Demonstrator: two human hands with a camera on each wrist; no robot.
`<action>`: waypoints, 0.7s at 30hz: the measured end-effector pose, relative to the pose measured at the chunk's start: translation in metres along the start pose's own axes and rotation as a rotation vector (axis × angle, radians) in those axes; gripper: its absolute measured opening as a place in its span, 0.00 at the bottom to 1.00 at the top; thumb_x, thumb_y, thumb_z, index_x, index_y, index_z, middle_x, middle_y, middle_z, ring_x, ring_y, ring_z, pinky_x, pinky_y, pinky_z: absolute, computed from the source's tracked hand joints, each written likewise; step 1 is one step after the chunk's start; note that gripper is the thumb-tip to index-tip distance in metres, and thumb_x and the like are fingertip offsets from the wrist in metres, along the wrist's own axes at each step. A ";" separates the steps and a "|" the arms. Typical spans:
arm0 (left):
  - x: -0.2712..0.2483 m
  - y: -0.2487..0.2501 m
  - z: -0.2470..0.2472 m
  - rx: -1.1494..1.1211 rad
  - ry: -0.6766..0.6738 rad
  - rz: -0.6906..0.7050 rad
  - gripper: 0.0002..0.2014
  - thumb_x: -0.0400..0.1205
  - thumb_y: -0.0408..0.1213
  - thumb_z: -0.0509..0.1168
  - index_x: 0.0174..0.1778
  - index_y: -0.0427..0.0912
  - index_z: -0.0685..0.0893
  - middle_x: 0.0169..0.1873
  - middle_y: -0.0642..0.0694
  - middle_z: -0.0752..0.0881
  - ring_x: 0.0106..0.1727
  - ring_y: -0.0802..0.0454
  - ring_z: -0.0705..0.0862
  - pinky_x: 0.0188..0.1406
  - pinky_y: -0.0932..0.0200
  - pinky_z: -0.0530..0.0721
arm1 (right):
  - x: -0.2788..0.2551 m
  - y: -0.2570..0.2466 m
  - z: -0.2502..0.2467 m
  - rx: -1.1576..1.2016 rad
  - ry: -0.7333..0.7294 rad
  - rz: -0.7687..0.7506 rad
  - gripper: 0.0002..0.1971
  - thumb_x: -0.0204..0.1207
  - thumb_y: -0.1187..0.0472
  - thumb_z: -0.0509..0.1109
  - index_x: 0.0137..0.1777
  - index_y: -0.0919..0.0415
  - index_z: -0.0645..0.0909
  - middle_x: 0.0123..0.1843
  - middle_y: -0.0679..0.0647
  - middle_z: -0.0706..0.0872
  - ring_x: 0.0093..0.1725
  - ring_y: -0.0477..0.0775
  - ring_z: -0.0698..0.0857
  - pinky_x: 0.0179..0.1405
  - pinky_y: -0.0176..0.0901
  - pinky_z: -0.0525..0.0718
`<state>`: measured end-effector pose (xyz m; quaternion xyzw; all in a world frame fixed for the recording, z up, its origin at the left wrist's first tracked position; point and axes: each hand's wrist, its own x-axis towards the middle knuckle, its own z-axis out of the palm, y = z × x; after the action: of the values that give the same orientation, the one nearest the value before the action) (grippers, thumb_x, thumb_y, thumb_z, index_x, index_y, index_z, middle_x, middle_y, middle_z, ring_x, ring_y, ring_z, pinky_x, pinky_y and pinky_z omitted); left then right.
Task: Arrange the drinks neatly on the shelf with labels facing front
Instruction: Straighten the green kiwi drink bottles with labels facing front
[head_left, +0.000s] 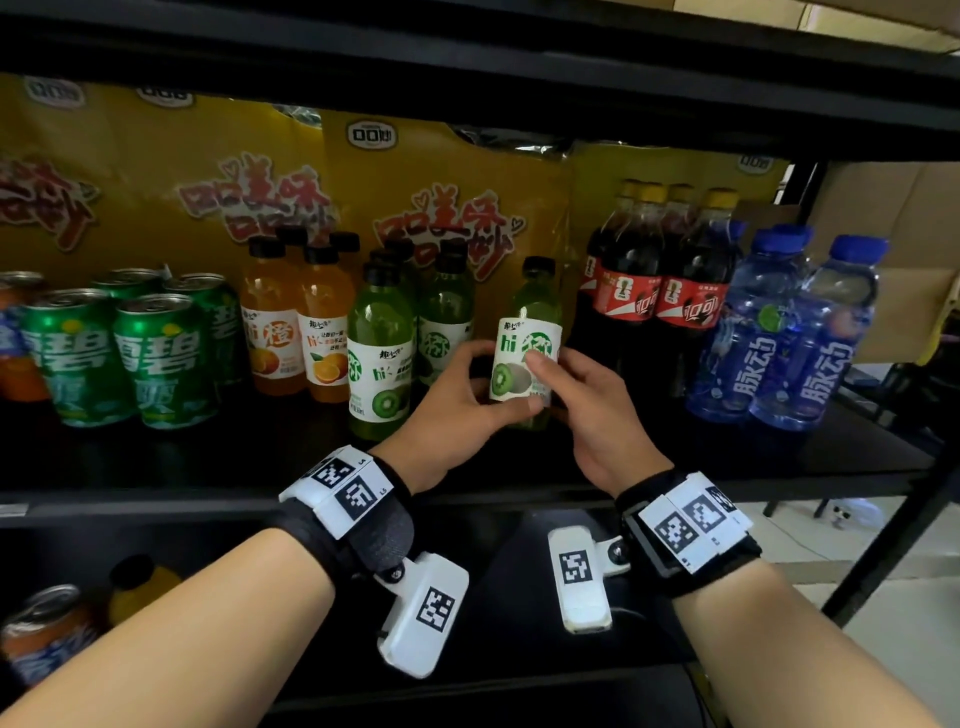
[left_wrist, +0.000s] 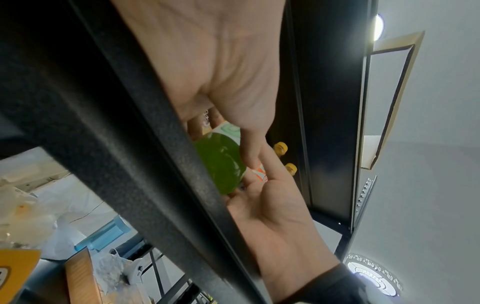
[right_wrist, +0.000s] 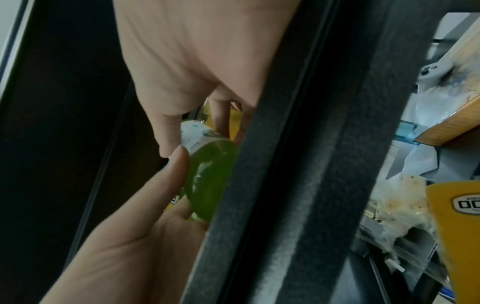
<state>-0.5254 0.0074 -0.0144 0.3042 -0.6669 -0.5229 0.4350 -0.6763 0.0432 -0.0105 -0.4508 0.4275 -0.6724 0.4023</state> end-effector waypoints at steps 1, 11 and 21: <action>-0.001 0.000 0.000 0.021 -0.002 0.004 0.34 0.77 0.33 0.80 0.76 0.48 0.73 0.58 0.49 0.90 0.55 0.63 0.90 0.48 0.71 0.86 | -0.001 0.000 0.000 -0.001 -0.010 -0.003 0.15 0.82 0.61 0.75 0.66 0.67 0.87 0.58 0.63 0.94 0.61 0.63 0.92 0.62 0.52 0.91; 0.001 0.002 -0.002 -0.034 -0.005 -0.044 0.27 0.84 0.34 0.72 0.79 0.51 0.76 0.61 0.48 0.91 0.61 0.56 0.89 0.64 0.60 0.85 | 0.001 0.003 -0.002 0.043 0.024 -0.023 0.16 0.82 0.61 0.75 0.66 0.68 0.87 0.58 0.62 0.94 0.60 0.59 0.93 0.60 0.48 0.90; 0.000 0.003 -0.002 0.003 0.005 -0.019 0.25 0.84 0.41 0.73 0.78 0.51 0.76 0.65 0.51 0.88 0.62 0.61 0.88 0.62 0.62 0.86 | 0.000 0.005 -0.003 0.039 0.017 -0.037 0.13 0.80 0.66 0.77 0.63 0.63 0.86 0.57 0.61 0.94 0.59 0.57 0.93 0.53 0.44 0.92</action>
<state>-0.5235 0.0078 -0.0118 0.3127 -0.6635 -0.5253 0.4313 -0.6779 0.0423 -0.0157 -0.4450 0.4095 -0.6916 0.3950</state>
